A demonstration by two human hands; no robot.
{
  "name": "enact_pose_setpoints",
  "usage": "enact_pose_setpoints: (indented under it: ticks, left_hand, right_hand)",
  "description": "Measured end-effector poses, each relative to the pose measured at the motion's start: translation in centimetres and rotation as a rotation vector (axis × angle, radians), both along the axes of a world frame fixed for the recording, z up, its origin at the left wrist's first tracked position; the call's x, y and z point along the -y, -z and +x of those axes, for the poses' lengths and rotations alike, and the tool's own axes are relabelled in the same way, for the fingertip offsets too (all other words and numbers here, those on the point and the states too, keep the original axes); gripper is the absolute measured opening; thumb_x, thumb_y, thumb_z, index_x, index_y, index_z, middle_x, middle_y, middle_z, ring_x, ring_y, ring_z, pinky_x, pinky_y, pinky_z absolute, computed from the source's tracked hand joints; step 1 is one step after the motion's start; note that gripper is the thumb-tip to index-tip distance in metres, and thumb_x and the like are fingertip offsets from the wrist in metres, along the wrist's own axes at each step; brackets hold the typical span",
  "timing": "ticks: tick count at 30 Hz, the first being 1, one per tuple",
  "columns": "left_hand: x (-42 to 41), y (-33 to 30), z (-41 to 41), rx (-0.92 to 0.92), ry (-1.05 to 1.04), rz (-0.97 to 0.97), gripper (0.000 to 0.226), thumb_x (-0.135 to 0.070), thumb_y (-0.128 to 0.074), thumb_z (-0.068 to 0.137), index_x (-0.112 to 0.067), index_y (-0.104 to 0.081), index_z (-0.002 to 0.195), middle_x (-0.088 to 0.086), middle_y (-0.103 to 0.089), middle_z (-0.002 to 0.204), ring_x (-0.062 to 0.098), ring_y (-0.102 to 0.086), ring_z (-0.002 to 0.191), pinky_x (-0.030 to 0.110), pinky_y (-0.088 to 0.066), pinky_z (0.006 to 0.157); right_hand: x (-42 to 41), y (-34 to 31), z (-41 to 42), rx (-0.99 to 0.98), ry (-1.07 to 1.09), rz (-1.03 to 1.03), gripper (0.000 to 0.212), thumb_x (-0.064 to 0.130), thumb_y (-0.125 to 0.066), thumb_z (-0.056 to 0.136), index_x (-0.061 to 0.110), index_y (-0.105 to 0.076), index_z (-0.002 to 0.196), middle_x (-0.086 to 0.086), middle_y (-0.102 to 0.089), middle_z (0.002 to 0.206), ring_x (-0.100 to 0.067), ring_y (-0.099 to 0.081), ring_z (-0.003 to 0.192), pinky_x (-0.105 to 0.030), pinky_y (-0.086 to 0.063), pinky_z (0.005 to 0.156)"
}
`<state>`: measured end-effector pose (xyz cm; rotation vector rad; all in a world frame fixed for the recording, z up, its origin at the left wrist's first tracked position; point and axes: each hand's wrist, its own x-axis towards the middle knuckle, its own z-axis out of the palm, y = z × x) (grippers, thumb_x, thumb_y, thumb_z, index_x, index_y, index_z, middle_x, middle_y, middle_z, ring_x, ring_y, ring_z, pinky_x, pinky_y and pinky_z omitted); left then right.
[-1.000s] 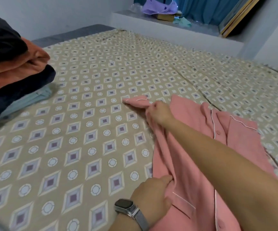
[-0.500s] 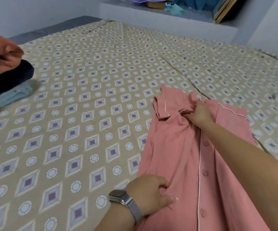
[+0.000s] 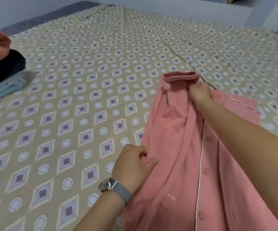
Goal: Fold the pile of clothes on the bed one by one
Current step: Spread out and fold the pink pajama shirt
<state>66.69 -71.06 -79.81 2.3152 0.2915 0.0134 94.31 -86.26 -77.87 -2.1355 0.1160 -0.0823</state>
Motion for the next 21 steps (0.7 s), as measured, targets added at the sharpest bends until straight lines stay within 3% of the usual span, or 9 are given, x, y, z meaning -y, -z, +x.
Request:
enact_pose_setpoints:
  ticks: [2,4,7,10,12,14,18,21]
  left_hand:
    - [0.0,0.4,0.3,0.008,-0.017,-0.029,0.037,-0.042,-0.076,0.075,-0.03,-0.047,0.056,-0.01,-0.039,0.058,0.003,-0.038,0.055,0.012,-0.026,0.054]
    - [0.0,0.4,0.6,-0.003,-0.073,-0.059,0.04,-0.041,-0.076,0.076,-0.027,-0.046,0.053,-0.01,-0.041,0.057,0.003,-0.039,0.055,0.013,-0.026,0.053]
    - [-0.1,0.5,0.8,-0.035,-0.162,-0.094,0.048,-0.039,-0.076,0.076,-0.021,-0.041,0.048,-0.01,-0.04,0.052,0.004,-0.038,0.049,0.014,-0.028,0.048]
    - [0.2,0.3,0.9,-0.065,-0.166,-0.049,0.048,-0.037,-0.072,0.077,-0.008,-0.045,0.051,-0.003,-0.04,0.052,0.015,-0.039,0.049,0.026,-0.035,0.05]
    - [0.3,0.0,0.8,-0.083,-0.153,-0.03,0.045,-0.04,-0.064,0.075,-0.004,-0.046,0.054,0.003,-0.038,0.054,0.021,-0.038,0.052,0.032,-0.034,0.052]
    - [0.3,-0.7,0.7,-0.111,-0.162,-0.004,0.041,-0.042,-0.058,0.071,-0.006,-0.046,0.056,0.003,-0.038,0.054,0.019,-0.037,0.053,0.03,-0.03,0.05]
    - [-0.4,-2.3,0.4,-0.122,-0.251,0.019,0.037,-0.033,-0.06,0.076,-0.015,-0.038,0.053,-0.003,-0.039,0.05,0.017,-0.041,0.05,0.027,-0.026,0.047]
    - [-1.5,-2.7,-0.1,-0.122,-0.292,0.17,0.022,-0.023,-0.059,0.08,-0.015,-0.044,0.065,0.001,-0.051,0.065,0.026,-0.053,0.067,0.029,-0.028,0.052]
  right_hand:
    - [1.4,0.7,1.4,-0.103,0.091,-0.037,0.038,0.029,-0.048,0.096,0.002,-0.061,0.12,-0.017,-0.065,0.109,-0.029,-0.063,0.098,-0.038,-0.048,0.087]
    - [2.5,1.5,1.5,-0.186,0.159,-0.05,0.038,0.026,-0.053,0.093,0.001,-0.058,0.121,-0.016,-0.061,0.103,-0.028,-0.061,0.083,-0.033,-0.049,0.071]
    - [3.2,2.4,1.8,-0.2,0.158,-0.051,0.032,0.022,-0.059,0.089,0.003,-0.061,0.115,-0.016,-0.06,0.104,-0.024,-0.057,0.092,-0.031,-0.047,0.081]
    - [3.0,1.9,1.2,-0.177,0.162,-0.009,0.012,0.021,-0.063,0.085,0.013,-0.056,0.082,-0.008,-0.059,0.095,-0.024,-0.057,0.093,-0.035,-0.05,0.087]
    - [3.2,1.9,0.8,-0.175,0.136,0.007,0.023,0.021,-0.064,0.085,0.02,-0.046,0.07,-0.001,-0.055,0.079,-0.023,-0.055,0.086,-0.033,-0.049,0.079]
    - [3.3,1.8,-0.2,-0.181,0.13,0.056,0.02,0.019,-0.065,0.085,0.017,-0.049,0.074,0.002,-0.049,0.072,-0.022,-0.054,0.076,-0.03,-0.046,0.07]
    - [3.5,1.5,-3.4,-0.353,0.023,0.436,0.017,0.008,-0.07,0.084,0.016,-0.056,0.086,-0.002,-0.059,0.081,-0.014,-0.058,0.071,-0.019,-0.053,0.049]
    - [3.8,1.7,-6.3,-0.418,-0.059,0.526,0.017,0.001,-0.066,0.086,0.012,-0.06,0.096,-0.005,-0.063,0.099,-0.009,-0.061,0.08,-0.015,-0.054,0.053]
